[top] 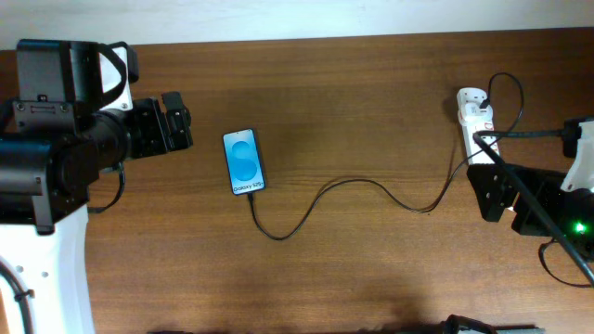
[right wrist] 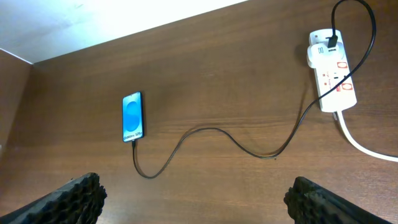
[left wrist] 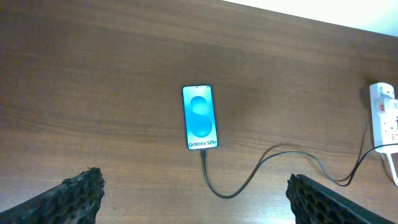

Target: Plug charger to phone and switch on socket

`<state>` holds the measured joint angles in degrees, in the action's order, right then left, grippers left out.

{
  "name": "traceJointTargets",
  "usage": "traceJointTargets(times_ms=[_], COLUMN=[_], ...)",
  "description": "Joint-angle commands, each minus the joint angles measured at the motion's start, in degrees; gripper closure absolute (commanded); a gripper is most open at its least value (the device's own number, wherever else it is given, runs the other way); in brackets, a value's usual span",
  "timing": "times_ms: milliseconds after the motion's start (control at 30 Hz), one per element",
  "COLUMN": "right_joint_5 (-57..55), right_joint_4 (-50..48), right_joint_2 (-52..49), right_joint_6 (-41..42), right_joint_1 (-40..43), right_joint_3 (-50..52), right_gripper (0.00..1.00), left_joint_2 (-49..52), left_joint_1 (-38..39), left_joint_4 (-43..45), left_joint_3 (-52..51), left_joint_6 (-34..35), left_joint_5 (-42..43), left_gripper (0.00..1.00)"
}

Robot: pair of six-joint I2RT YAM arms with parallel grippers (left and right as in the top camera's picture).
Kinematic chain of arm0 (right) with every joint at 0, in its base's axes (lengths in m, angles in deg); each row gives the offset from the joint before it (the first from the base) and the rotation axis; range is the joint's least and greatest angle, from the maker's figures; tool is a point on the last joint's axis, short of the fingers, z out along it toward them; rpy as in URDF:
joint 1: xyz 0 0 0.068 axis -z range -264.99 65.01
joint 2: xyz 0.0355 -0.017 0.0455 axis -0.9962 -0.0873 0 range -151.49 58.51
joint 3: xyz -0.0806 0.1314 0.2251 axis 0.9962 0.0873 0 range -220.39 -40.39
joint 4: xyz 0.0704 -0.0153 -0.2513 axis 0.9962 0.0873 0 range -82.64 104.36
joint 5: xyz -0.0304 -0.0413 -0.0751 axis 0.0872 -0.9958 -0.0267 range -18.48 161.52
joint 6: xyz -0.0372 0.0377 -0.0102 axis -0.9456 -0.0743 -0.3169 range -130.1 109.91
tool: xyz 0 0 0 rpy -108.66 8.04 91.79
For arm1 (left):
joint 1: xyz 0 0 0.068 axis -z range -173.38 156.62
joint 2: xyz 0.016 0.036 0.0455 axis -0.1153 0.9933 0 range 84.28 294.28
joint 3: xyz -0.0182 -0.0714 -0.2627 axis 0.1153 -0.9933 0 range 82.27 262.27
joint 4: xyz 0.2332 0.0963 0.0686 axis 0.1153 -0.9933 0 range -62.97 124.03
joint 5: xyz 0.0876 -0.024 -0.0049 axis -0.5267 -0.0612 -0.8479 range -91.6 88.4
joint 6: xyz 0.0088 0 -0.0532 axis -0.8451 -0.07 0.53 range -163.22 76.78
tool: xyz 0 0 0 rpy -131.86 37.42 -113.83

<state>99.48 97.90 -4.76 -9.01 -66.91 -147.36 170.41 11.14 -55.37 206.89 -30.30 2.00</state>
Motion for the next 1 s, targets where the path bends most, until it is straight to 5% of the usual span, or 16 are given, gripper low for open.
traceJointTargets(times_ms=[0,167,367,567,967], right_joint_5=[0.63,1.38,-5.4,-6.25,-19.21], right_joint_4=[0.13,-1.22,-20.44,-46.12,-79.54], right_joint_2=[0.13,-0.17,5.01,19.15,47.21], right_joint_6=[-0.55,-9.44,-13.29,-13.33,-13.25], right_joint_1=[-0.5,-1.4,-11.72,-12.07,-16.2], right_joint_3=[-0.33,2.27,14.16,40.17,77.5], right_gripper=[0.02,0.01,0.02,0.02,0.02], left_joint_2=[-0.33,-0.33,-0.33,-0.33,-0.33], left_joint_1=[-0.17,-0.17,-0.17,-0.17,-0.17], left_joint_4=[0.07,0.07,0.07,0.07,0.07], left_joint_3=[0.35,0.35,0.35,0.35,0.35], left_joint_6=[-0.35,-0.35,-0.35,-0.35,-0.35], left_joint_5=[-0.42,-0.42,-0.42,-0.42,-0.42], left_gripper=[0.01,0.01,0.01,0.01,0.01])
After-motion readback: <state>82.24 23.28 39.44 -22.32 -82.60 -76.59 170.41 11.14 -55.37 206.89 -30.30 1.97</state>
